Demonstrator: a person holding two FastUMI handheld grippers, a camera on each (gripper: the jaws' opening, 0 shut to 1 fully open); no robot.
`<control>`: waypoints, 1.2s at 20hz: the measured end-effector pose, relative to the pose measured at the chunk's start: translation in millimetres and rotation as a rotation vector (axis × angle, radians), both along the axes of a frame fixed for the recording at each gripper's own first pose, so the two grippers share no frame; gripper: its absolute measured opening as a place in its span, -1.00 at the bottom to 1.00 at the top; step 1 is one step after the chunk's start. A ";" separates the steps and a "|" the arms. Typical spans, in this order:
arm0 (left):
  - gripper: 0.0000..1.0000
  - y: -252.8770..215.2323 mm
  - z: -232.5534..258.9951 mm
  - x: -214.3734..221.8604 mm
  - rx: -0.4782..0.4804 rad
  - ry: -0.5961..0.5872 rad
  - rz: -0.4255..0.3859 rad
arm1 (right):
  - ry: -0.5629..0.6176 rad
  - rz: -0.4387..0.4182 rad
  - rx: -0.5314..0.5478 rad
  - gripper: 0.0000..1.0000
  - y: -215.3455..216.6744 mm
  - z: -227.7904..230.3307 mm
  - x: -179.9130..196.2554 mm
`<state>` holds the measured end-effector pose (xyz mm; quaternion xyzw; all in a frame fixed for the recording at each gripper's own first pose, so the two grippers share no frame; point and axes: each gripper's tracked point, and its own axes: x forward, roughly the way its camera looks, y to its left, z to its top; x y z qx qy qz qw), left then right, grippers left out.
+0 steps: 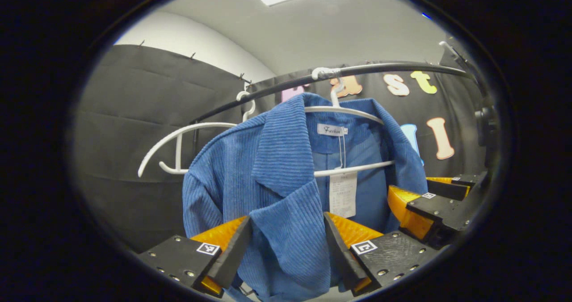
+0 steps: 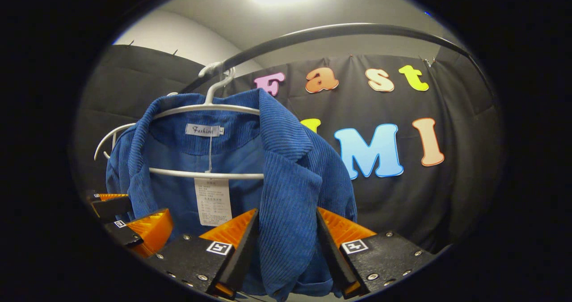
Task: Grasp the clothes on the hanger with both hands and then place them into the laundry hamper below.
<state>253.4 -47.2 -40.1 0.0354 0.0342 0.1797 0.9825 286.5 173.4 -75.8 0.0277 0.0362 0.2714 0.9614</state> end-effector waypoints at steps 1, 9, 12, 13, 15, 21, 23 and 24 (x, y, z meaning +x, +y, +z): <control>0.80 2.1 -0.7 0.7 0.009 0.005 0.011 | 0.011 0.008 0.001 0.38 0.6 -3.8 -0.5; -0.13 6.3 -10.6 0.4 0.031 0.047 0.010 | -0.058 -0.023 0.021 -0.77 -5.3 6.2 -1.1; -0.72 6.5 -7.7 -5.0 0.024 0.034 0.012 | -0.076 0.004 0.036 -0.96 -2.6 14.2 -5.5; -0.92 4.8 -5.3 -6.7 0.019 0.032 0.006 | -0.088 -0.007 0.028 -0.98 -7.5 16.8 -5.3; -0.98 -3.6 -1.9 -6.4 0.008 0.027 -0.045 | -0.125 -0.037 0.024 -0.99 -16.6 26.6 -3.3; -0.95 1.4 32.5 -31.5 0.074 0.005 -0.057 | -0.235 -0.140 0.066 -0.99 -50.5 68.7 17.1; -1.00 12.5 46.9 -42.5 0.084 -0.012 -0.046 | -0.259 -0.163 0.068 -1.00 -63.2 80.5 24.3; -0.98 19.2 54.5 -46.6 0.094 -0.022 -0.039 | -0.276 -0.176 0.070 -1.00 -69.7 86.3 26.7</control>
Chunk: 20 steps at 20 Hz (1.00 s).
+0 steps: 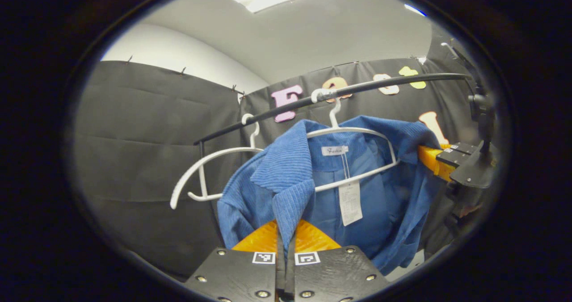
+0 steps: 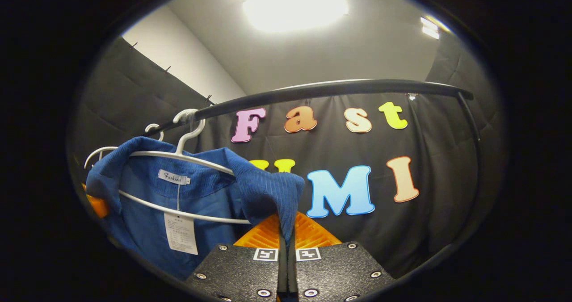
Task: Grasp the clothes on the hanger with both hands and then place them into the laundry hamper below.
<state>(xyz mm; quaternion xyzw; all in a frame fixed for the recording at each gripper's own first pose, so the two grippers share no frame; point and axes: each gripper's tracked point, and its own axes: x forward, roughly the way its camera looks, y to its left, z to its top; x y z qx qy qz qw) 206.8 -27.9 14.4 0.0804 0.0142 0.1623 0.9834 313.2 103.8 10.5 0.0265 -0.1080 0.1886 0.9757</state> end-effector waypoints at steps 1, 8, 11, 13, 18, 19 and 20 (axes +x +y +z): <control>-1.00 6.5 6.7 -3.3 0.013 -0.007 0.009 | -0.020 -0.015 0.000 -1.00 -6.1 6.1 4.1; -1.00 52.6 61.4 -23.6 0.051 -0.065 0.064 | -0.107 -0.056 -0.030 -1.00 -24.9 36.1 23.1; -1.00 70.3 85.9 -27.8 0.076 -0.099 0.075 | -0.147 -0.064 -0.041 -1.00 -27.2 48.5 34.7; -1.00 82.8 92.0 -27.2 0.079 -0.108 0.082 | -0.167 -0.077 -0.043 -1.00 -27.8 52.3 45.1; -1.00 108.9 110.8 -18.0 0.134 -0.135 0.079 | -0.205 -0.115 -0.084 -1.00 -33.3 48.3 64.2; -1.00 111.8 116.5 -15.4 0.151 -0.141 0.076 | -0.214 -0.119 -0.093 -1.00 -31.7 47.5 66.5; -0.98 114.3 120.5 -12.1 0.165 -0.150 0.071 | -0.222 -0.123 -0.103 -1.00 -30.2 46.4 68.3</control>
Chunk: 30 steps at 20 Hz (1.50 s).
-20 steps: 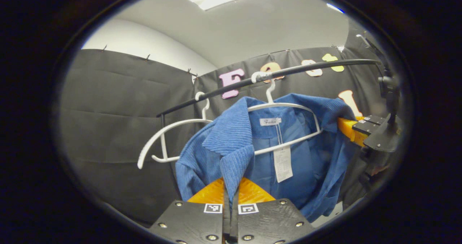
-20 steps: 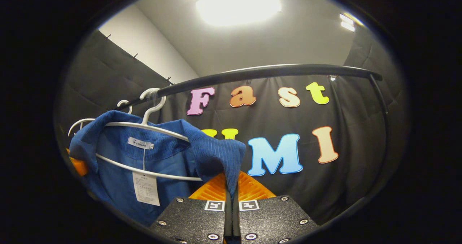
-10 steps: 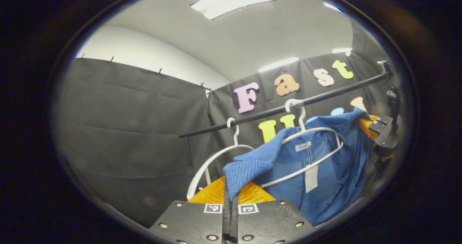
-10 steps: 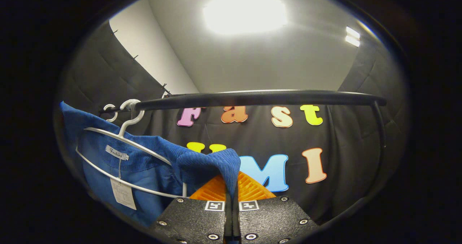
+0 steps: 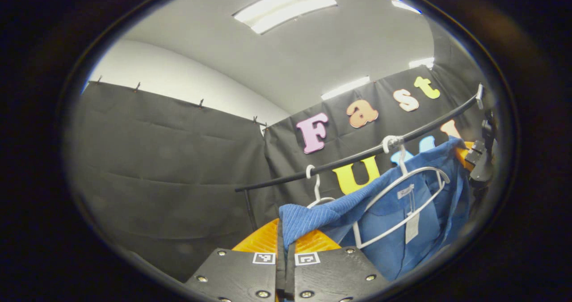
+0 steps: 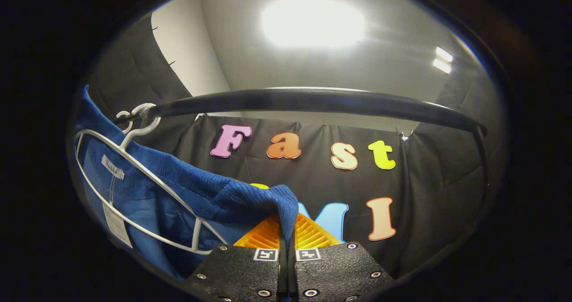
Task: Grasp the clothes on the hanger with both hands and then place them into the laundry hamper below.
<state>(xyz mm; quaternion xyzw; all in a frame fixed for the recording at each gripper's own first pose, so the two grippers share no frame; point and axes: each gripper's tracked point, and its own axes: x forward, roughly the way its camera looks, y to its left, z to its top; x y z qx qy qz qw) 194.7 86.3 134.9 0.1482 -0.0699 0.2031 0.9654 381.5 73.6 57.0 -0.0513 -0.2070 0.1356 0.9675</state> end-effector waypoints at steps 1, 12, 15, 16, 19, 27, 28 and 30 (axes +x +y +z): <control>-1.00 2.4 3.8 3.3 0.013 -0.007 -0.004 | -0.006 -0.007 -0.009 -1.00 1.0 -1.9 2.3; -1.00 43.3 -43.2 54.3 0.023 0.067 -0.016 | 0.116 -0.001 -0.029 -0.99 15.0 -45.1 25.3; -0.96 46.1 -64.9 62.9 0.001 0.107 -0.036 | 0.208 0.026 -0.050 -1.00 19.1 -75.1 28.1; -0.96 44.4 -70.8 60.3 -0.008 0.114 -0.043 | 0.223 0.030 -0.054 -1.00 17.9 -84.1 27.5; -1.00 46.5 -85.7 60.9 -0.022 0.137 -0.042 | 0.247 0.037 -0.074 -1.00 22.0 -103.9 34.7; -0.98 46.6 -117.9 39.5 -0.071 0.170 -0.038 | 0.301 0.052 -0.113 -1.00 19.6 -129.2 12.9; -0.95 44.8 -121.0 38.6 -0.074 0.174 -0.040 | 0.313 0.052 -0.107 -0.99 17.7 -131.2 11.2; -1.00 40.7 -126.0 31.4 -0.075 0.178 -0.047 | 0.335 0.051 -0.099 -1.00 14.5 -137.4 1.7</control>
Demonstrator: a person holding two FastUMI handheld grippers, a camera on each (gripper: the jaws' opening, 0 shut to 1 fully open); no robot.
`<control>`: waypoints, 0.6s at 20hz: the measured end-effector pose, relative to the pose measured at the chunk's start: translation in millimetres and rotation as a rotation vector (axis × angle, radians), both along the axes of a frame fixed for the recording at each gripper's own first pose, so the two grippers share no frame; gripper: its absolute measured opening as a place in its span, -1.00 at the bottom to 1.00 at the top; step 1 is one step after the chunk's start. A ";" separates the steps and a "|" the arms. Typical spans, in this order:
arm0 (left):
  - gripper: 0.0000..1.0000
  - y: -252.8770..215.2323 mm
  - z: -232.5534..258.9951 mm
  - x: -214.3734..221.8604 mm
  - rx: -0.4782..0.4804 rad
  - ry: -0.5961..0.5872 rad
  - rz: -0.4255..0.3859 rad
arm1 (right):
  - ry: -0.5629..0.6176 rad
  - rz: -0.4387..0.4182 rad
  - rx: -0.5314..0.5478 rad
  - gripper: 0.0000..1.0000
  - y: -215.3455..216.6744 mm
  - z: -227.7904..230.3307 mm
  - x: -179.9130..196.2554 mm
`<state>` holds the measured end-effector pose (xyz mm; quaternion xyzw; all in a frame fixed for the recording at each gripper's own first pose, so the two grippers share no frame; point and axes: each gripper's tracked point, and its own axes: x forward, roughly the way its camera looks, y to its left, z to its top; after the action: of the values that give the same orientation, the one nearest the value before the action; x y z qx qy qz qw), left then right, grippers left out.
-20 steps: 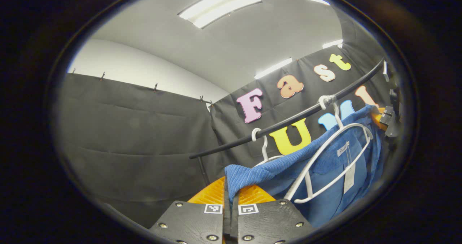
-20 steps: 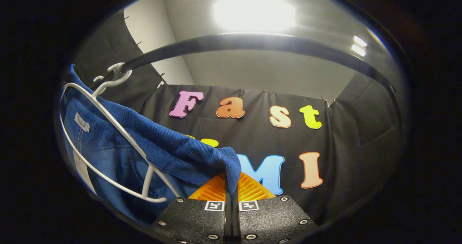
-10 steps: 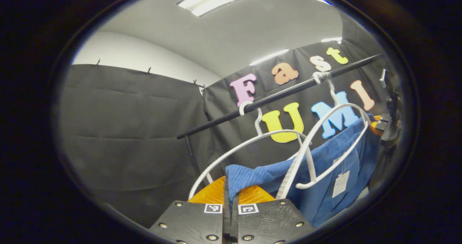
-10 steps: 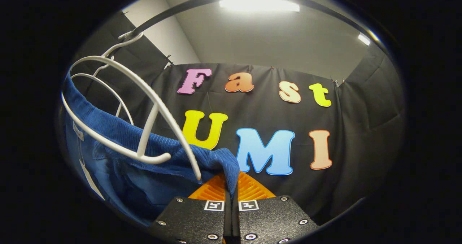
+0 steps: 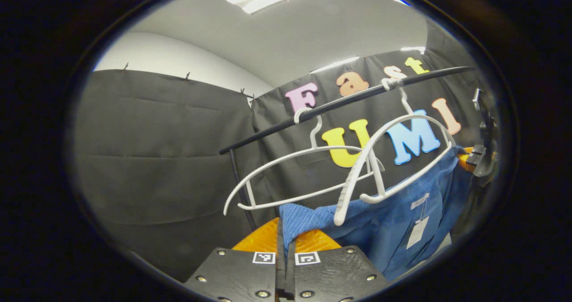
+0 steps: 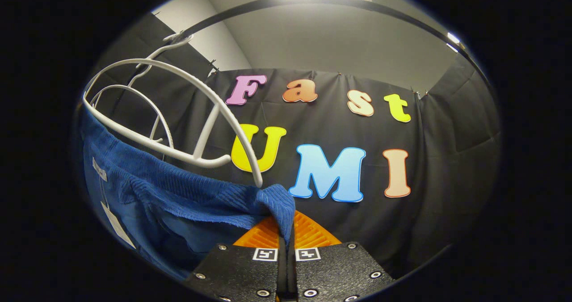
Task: Grasp the clothes on the hanger with both hands and then place them into the laundry hamper below.
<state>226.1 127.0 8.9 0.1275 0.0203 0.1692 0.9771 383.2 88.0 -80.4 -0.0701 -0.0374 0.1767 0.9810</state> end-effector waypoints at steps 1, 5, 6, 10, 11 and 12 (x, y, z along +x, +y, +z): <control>-1.00 -0.7 -2.4 -6.9 -0.002 0.002 -0.002 | 0.005 -0.002 -0.010 -1.00 -3.2 -1.5 -9.1; -0.99 -3.9 -15.1 -37.6 -0.039 0.028 -0.037 | 0.036 -0.024 -0.031 -1.00 -17.0 -7.6 -46.9; -0.99 -5.1 -14.9 -41.2 -0.046 0.031 -0.045 | 0.039 -0.031 -0.030 -0.99 -20.3 -6.6 -55.4; -1.00 -12.6 -2.0 -49.4 -0.071 0.008 -0.089 | 0.029 -0.043 -0.017 -0.99 -21.6 11.2 -76.0; -1.00 -14.2 2.6 -50.1 -0.073 0.000 -0.102 | 0.021 -0.046 -0.013 -0.99 -21.7 17.8 -82.1; -1.00 -15.3 7.2 -51.7 -0.072 -0.010 -0.118 | 0.014 -0.047 -0.006 -1.00 -21.8 25.5 -91.3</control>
<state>174.4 111.7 16.1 0.0927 0.0142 0.1113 0.9894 291.9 66.2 -54.9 -0.0728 -0.0283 0.1542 0.9850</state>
